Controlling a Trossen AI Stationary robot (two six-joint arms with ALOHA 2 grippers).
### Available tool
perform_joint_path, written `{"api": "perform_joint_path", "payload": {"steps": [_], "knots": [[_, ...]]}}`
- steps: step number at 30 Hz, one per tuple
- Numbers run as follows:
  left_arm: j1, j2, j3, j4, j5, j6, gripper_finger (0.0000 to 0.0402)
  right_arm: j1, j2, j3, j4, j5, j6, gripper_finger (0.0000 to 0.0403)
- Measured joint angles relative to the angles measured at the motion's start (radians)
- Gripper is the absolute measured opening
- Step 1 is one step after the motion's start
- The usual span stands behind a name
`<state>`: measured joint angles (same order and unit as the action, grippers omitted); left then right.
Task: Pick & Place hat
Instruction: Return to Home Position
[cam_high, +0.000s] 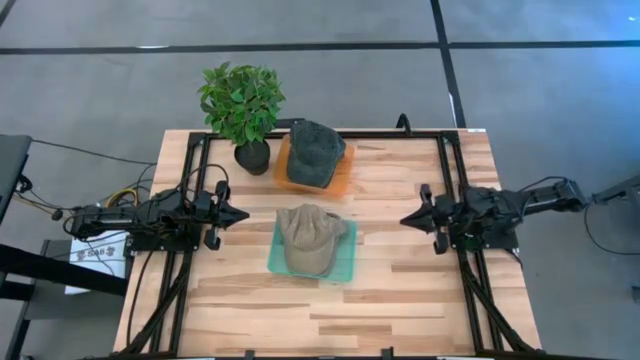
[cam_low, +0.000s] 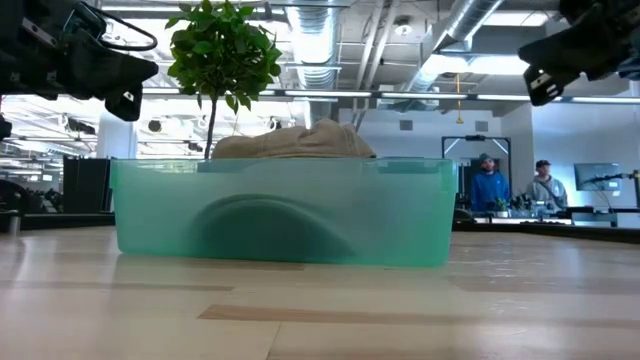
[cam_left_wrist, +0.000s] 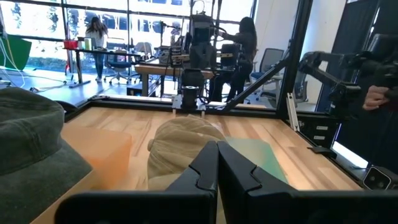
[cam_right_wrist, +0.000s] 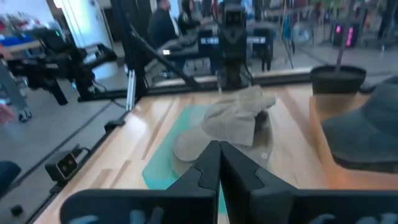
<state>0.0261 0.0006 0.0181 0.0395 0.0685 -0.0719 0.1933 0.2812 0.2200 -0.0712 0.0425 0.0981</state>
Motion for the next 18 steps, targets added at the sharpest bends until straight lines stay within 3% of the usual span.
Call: {"api": "perform_joint_path", "payload": {"steps": [7, 11, 18], "knots": [[0.000, 0.000, 0.000, 0.000, 0.000, 0.000, 0.0000, -0.025, -0.192, -0.084, 0.016, -0.026, -0.024, 0.0000], [0.000, 0.000, 0.000, 0.000, 0.000, 0.000, 0.0000, -0.037, -0.278, -0.145, 0.129, -0.026, -0.083, 0.0000], [0.000, 0.000, 0.000, 0.000, 0.001, 0.000, 0.0000, -0.099, -0.279, -0.212, 0.178, -0.045, -0.098, 0.0000]]}}
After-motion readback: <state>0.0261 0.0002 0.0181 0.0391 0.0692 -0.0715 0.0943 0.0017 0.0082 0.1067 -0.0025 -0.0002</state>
